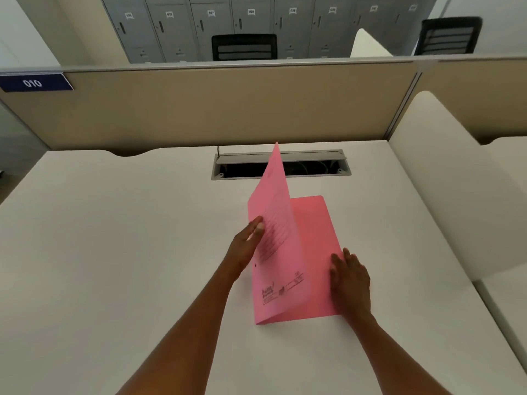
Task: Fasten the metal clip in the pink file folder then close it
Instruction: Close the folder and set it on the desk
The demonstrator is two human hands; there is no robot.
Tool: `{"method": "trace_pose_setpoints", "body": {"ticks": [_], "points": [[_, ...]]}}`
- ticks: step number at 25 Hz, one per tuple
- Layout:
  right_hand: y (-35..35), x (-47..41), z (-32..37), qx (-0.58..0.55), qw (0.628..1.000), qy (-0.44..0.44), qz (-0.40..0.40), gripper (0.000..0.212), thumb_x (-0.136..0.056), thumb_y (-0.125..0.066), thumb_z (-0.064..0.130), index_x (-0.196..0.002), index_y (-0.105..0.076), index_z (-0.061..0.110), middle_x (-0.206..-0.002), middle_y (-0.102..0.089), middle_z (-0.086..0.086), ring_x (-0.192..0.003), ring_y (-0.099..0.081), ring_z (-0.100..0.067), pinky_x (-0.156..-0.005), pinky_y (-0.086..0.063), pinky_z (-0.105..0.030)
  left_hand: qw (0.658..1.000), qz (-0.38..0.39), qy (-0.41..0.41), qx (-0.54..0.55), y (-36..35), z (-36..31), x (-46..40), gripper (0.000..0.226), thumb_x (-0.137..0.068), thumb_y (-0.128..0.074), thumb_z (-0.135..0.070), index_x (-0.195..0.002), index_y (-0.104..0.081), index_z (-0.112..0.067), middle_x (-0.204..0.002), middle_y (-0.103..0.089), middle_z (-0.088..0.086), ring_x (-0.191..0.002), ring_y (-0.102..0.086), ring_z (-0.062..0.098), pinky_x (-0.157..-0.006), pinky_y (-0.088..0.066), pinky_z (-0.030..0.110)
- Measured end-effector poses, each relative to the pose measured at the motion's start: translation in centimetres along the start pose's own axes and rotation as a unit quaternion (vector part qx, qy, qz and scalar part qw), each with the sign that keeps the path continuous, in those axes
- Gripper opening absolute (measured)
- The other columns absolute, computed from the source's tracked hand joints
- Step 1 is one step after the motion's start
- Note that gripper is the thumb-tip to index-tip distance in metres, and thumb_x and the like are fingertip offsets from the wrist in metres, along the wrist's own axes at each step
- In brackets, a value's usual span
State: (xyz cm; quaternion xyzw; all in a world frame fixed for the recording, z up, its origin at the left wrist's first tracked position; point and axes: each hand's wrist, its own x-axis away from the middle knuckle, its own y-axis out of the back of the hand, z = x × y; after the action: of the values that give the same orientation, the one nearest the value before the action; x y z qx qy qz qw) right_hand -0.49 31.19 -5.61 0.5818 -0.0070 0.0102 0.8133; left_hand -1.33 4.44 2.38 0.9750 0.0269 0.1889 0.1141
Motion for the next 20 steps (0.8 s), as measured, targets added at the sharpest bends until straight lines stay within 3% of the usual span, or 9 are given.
{"method": "trace_pose_setpoints", "body": {"ticks": [2,4,6,8,10,14,17,20], "points": [[1.1,-0.4,-1.3,-0.097,0.994,0.015,-0.041,0.021,-0.095,-0.05,0.014,-0.103,-0.069,0.014,-0.111,-0.072,-0.015,-0.095,-0.063,-0.03,-0.084,-0.048,-0.041,0.99,0.001,-0.018,-0.143,-1.4,2.0,-0.8,0.08,-0.082,-0.037,-0.077,-0.15,-0.035,-0.034,-0.161,-0.027,-0.002,-0.147,-0.027,0.024,-0.117,-0.024,0.049],[2.4,-0.9,-2.3,-0.248,0.968,-0.012,-0.041,0.022,-0.094,-0.054,0.007,-0.083,-0.068,0.018,-0.078,-0.073,-0.003,-0.067,-0.06,-0.021,-0.063,-0.048,-0.034,0.968,0.001,-0.027,-0.249,-2.7,3.8,-1.8,0.069,-0.09,-0.043,-0.063,-0.151,-0.033,-0.03,-0.163,-0.021,-0.003,-0.149,-0.021,0.023,-0.117,-0.024,0.046],[3.5,-1.4,-2.9,-0.296,0.953,-0.056,-0.031,0.027,-0.098,-0.047,0.01,-0.099,-0.072,0.021,-0.085,-0.073,0.007,-0.075,-0.065,-0.015,-0.066,-0.048,-0.025,0.947,-0.008,-0.039,-0.319,-3.4,5.3,-2.4,0.069,-0.092,-0.05,-0.057,-0.152,-0.033,-0.027,-0.164,-0.016,-0.001,-0.149,-0.019,0.024,-0.118,-0.025,0.046],[4.0,-1.9,-3.8,-0.308,0.947,-0.087,0.001,0.029,-0.101,-0.043,0.016,-0.111,-0.071,0.018,-0.096,-0.075,0.006,-0.085,-0.068,-0.016,-0.077,-0.05,-0.029,0.925,-0.007,-0.055,-0.376,-3.7,6.5,-2.7,0.074,-0.09,-0.053,-0.059,-0.153,-0.03,-0.026,-0.165,-0.009,0.002,-0.151,-0.012,0.026,-0.12,-0.019,0.048],[4.2,-2.4,-4.4,-0.341,0.933,-0.103,0.043,0.028,-0.1,-0.045,0.022,-0.11,-0.071,0.017,-0.093,-0.077,0.005,-0.084,-0.071,-0.017,-0.083,-0.053,-0.035,0.919,-0.009,-0.062,-0.39,-3.9,7.3,-2.6,0.077,-0.089,-0.055,-0.058,-0.154,-0.026,-0.028,-0.166,-0.003,0.003,-0.152,-0.002,0.028,-0.122,-0.01,0.05],[4.1,-2.8,-4.2,-0.233,0.97,-0.048,0.06,0.021,-0.093,-0.061,0.022,-0.11,-0.069,0.013,-0.101,-0.071,0.0,-0.091,-0.066,-0.022,-0.079,-0.046,-0.029,0.919,-0.016,-0.069,-0.388,-4.2,7.4,-2.4,0.078,-0.088,-0.06,-0.051,-0.154,-0.025,-0.028,-0.166,0.0,0.003,-0.152,0.003,0.029,-0.122,-0.004,0.049],[3.4,-2.7,-3.0,-0.17,0.983,-0.048,0.055,0.032,-0.084,-0.071,0.017,-0.114,-0.062,0.01,-0.104,-0.061,-0.008,-0.087,-0.06,-0.022,-0.078,-0.044,-0.028,0.929,-0.027,-0.056,-0.366,-4.4,6.7,-1.9,0.077,-0.089,-0.062,-0.045,-0.154,-0.026,-0.026,-0.166,-0.004,0.003,-0.152,-0.002,0.028,-0.122,-0.01,0.049],[2.9,-2.5,-2.1,-0.149,0.985,-0.071,0.057,0.038,-0.083,-0.069,0.014,-0.119,-0.057,0.01,-0.111,-0.058,-0.01,-0.096,-0.06,-0.024,-0.084,-0.051,-0.035,0.935,-0.132,-0.026,-0.329,-4.7,6.0,-0.9,0.066,-0.092,-0.061,-0.036,-0.151,-0.033,-0.022,-0.161,-0.027,0.003,-0.145,-0.031,0.027,-0.114,-0.032,0.047]]}}
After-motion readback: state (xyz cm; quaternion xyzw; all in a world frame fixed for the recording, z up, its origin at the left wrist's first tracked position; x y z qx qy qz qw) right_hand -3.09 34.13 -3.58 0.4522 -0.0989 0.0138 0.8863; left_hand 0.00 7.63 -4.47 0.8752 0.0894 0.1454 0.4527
